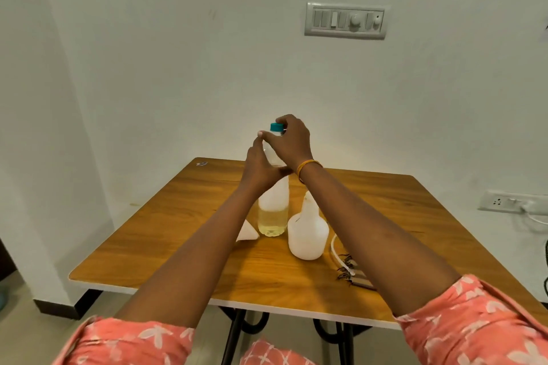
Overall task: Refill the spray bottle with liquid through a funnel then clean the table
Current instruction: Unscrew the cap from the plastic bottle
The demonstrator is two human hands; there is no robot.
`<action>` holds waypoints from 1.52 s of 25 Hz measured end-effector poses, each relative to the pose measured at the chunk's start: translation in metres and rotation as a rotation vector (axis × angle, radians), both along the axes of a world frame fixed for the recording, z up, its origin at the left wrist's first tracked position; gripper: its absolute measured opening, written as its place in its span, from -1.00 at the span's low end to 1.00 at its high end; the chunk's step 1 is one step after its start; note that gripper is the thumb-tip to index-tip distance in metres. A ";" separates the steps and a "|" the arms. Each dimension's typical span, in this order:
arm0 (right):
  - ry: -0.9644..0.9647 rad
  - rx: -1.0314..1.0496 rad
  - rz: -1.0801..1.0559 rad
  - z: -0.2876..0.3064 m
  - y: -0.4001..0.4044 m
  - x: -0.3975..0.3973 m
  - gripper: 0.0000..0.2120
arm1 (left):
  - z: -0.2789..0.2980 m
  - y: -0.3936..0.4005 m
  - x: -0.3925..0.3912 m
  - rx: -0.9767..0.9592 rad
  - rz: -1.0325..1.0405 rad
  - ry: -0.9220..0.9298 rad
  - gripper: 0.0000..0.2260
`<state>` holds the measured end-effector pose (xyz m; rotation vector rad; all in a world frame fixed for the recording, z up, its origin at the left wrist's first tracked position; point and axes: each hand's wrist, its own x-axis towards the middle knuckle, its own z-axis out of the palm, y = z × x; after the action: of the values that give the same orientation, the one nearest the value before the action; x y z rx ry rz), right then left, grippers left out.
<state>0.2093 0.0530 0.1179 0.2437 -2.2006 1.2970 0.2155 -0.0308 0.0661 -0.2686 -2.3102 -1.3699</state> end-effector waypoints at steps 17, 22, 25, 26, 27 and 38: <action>-0.123 -0.406 0.496 0.003 0.026 -0.028 -0.81 | -0.024 -0.009 -0.027 0.237 -0.126 -0.053 -0.34; -0.160 -0.229 0.552 0.009 0.033 -0.030 -0.76 | -0.024 -0.010 -0.026 0.238 -0.155 -0.087 -0.34; -0.038 -0.151 0.444 0.009 0.027 -0.029 -0.76 | -0.023 -0.010 -0.026 0.242 -0.154 -0.096 -0.34; -0.042 -0.172 0.450 0.009 0.028 -0.030 -0.76 | -0.023 -0.010 -0.027 0.246 -0.155 -0.102 -0.33; -0.069 -0.207 0.463 0.009 0.030 -0.030 -0.76 | -0.024 -0.011 -0.027 0.249 -0.157 -0.107 -0.33; -0.159 -0.655 0.376 0.005 0.036 -0.031 -0.88 | -0.031 -0.007 -0.023 0.271 -0.197 -0.080 -0.32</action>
<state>0.1786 0.0887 0.1233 0.3082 -1.7696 2.2279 0.1920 -0.0381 0.0355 -0.3689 -2.1720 -1.8008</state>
